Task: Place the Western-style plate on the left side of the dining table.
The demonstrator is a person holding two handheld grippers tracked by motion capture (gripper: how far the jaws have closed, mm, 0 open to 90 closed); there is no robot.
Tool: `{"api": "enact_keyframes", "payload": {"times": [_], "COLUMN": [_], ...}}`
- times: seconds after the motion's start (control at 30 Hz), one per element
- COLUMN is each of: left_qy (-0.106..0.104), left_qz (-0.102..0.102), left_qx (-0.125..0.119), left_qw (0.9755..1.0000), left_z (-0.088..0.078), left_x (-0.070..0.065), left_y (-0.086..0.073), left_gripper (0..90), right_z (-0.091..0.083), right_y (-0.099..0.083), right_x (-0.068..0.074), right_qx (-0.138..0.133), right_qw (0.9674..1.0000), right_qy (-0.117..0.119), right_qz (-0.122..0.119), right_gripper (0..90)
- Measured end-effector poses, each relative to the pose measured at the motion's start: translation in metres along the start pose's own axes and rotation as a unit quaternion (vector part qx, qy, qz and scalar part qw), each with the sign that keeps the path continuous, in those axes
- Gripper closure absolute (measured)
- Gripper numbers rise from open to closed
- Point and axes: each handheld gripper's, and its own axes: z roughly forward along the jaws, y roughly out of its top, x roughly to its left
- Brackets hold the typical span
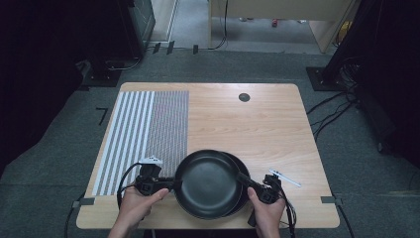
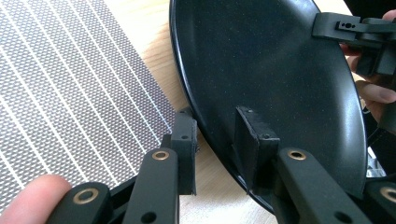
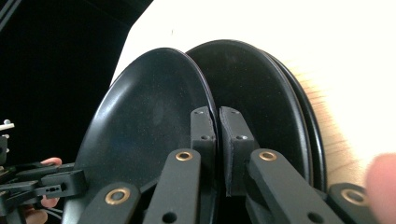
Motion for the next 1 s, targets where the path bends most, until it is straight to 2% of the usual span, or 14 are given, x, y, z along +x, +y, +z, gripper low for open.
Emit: {"api": "enact_keyframes", "payload": {"times": [0.27,0.6,1.0], "left_qy": [-0.003,0.000,0.004], "left_qz": [-0.009,-0.018,-0.030], "left_qx": [-0.004,-0.017,-0.040], "left_qw": [0.9999,0.9997,0.9987], "left_z": [0.001,-0.005,-0.025], "left_x": [0.003,0.004,0.012], "left_y": [-0.001,0.001,0.002], "left_gripper": [70.6,70.6,70.5], "right_z": [0.003,0.008,0.023], "right_y": [0.005,0.014,0.028], "right_x": [0.002,0.009,0.031], "right_qx": [0.008,0.013,0.029], "right_qw": [1.0000,0.9999,0.9994], "right_qy": [-0.004,0.000,0.006], "right_qz": [-0.003,-0.003,-0.021], "right_gripper": [85.5,85.0,84.6]}}
